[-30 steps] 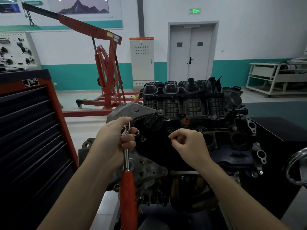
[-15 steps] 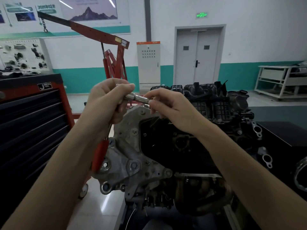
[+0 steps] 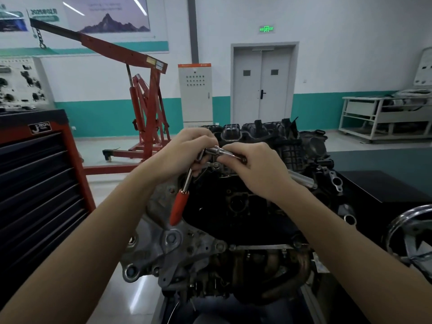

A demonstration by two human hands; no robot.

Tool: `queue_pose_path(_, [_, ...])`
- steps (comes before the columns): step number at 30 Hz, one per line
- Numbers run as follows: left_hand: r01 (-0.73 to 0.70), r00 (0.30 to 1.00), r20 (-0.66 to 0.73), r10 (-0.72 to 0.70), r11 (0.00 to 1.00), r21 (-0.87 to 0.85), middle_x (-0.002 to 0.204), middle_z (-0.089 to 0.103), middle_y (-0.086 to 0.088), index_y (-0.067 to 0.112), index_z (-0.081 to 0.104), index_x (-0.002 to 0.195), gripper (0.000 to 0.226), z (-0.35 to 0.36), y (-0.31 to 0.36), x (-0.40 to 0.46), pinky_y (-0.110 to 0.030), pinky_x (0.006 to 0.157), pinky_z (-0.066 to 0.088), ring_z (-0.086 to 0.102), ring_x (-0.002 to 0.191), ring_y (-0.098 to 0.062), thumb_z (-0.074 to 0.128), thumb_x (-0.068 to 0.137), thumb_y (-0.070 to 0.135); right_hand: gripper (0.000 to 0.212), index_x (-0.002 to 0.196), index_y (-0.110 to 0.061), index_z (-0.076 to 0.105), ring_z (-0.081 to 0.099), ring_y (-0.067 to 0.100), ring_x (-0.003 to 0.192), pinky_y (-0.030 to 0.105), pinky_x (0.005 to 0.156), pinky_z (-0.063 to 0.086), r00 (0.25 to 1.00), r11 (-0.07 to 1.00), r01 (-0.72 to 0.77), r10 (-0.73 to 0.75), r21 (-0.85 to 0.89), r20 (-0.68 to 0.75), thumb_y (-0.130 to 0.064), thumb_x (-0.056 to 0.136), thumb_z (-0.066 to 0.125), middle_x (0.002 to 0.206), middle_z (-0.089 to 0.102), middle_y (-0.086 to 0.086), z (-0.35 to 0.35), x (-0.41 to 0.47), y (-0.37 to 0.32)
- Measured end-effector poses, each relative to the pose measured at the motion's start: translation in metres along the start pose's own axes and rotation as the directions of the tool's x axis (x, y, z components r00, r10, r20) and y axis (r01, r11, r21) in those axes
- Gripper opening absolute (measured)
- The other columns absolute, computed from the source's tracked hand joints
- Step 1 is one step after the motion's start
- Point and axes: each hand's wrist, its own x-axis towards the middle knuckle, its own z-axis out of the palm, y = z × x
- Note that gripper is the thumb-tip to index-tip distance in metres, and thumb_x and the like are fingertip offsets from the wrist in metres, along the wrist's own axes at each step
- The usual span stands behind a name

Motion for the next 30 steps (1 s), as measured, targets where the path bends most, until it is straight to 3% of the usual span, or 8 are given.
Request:
queue_pose_path(3, [-0.005,1.000,0.020,0.004,1.000,0.006,0.051,0.041,-0.001,0.001,0.050,0.075,0.030,0.003,-0.006,0.004,-0.023,0.042,0.027,0.032,0.043,-0.014,0.046,0.100,0.016,0.026,0.110,-0.028,0.069,0.060,0.006,0.065,0.026,0.058,0.044,0.999,1.000,-0.008,0.008,0.005,-0.052,-0.042,0.095,0.055,0.077,0.069,-0.010,0.002,-0.005,0.003])
queue_pose_path(6, [-0.013,0.997,-0.082,0.009,0.998,-0.054,0.044,0.038,0.004,0.013,0.051,0.065,0.035,0.011,-0.010,0.009,-0.018,0.037,0.021,0.027,0.037,-0.011,0.059,0.095,0.029,0.027,0.113,-0.029,0.069,0.062,0.006,0.069,0.016,0.059,0.042,0.989,1.000,-0.012,0.011,-0.005,-0.146,-0.043,0.094,0.056,0.078,0.070,-0.012,0.006,-0.007,0.002])
queue_pose_path(9, [-0.020,0.983,-0.184,-0.011,0.986,-0.165,0.043,0.034,0.005,0.017,0.041,0.062,0.041,0.020,-0.014,0.014,-0.016,0.035,0.020,0.025,0.034,-0.010,0.058,0.094,0.036,0.033,0.116,-0.027,0.068,0.067,0.013,0.078,0.021,0.061,0.039,0.979,0.996,-0.034,0.017,-0.077,-0.205,-0.046,0.094,0.055,0.087,0.074,-0.007,0.009,-0.007,0.001])
queue_pose_path(11, [-0.011,0.965,-0.260,-0.032,0.987,-0.162,0.043,0.037,0.003,0.017,0.040,0.064,0.041,0.024,-0.016,0.017,-0.016,0.034,0.022,0.028,0.033,-0.010,0.057,0.095,0.039,0.031,0.114,-0.030,0.068,0.067,0.015,0.077,0.024,0.062,0.038,0.981,0.992,-0.066,0.044,-0.107,-0.191,-0.049,0.094,0.053,0.086,0.073,-0.008,0.010,-0.006,0.000])
queue_pose_path(14, [-0.001,0.937,-0.350,0.000,1.000,-0.002,0.051,0.047,-0.001,0.015,0.045,0.068,0.038,0.027,-0.017,0.022,-0.019,0.037,0.031,0.038,0.034,-0.005,0.055,0.095,0.040,0.029,0.104,-0.033,0.069,0.063,0.011,0.075,0.028,0.063,0.041,0.990,0.988,-0.123,0.116,-0.089,-0.086,-0.052,0.095,0.049,0.081,0.069,-0.011,0.008,-0.001,-0.003])
queue_pose_path(19, [0.014,0.952,-0.304,-0.027,0.999,-0.045,0.050,0.042,-0.004,0.013,0.042,0.072,0.040,0.028,-0.017,0.024,-0.019,0.034,0.027,0.035,0.033,-0.009,0.044,0.099,0.043,0.028,0.070,-0.032,0.050,0.051,0.004,0.056,0.027,0.057,0.036,0.974,0.988,-0.153,0.146,0.024,0.171,-0.039,0.098,0.051,0.061,0.053,-0.010,-0.002,0.012,-0.002])
queue_pose_path(25, [-0.024,0.960,-0.281,-0.005,0.995,-0.097,0.045,0.035,0.006,0.015,0.040,0.075,0.043,0.033,-0.018,0.024,-0.018,0.033,0.024,0.030,0.033,-0.005,0.028,0.102,0.047,0.025,0.076,-0.024,0.055,0.047,0.004,0.055,0.024,0.056,0.034,0.984,0.985,-0.118,0.099,0.124,0.152,-0.039,0.096,0.054,0.061,0.052,-0.010,-0.002,0.016,-0.001])
queue_pose_path(30, [0.126,0.978,-0.103,-0.180,0.911,-0.392,0.044,0.045,0.000,0.014,0.044,0.076,0.047,0.029,-0.015,0.022,-0.017,0.037,0.018,0.028,0.033,-0.010,0.020,0.104,0.043,0.017,0.090,-0.021,0.057,0.056,0.003,0.060,0.026,0.062,0.046,0.993,0.993,-0.069,0.058,0.098,0.105,-0.037,0.095,0.056,0.068,0.062,-0.007,-0.006,0.011,0.003])
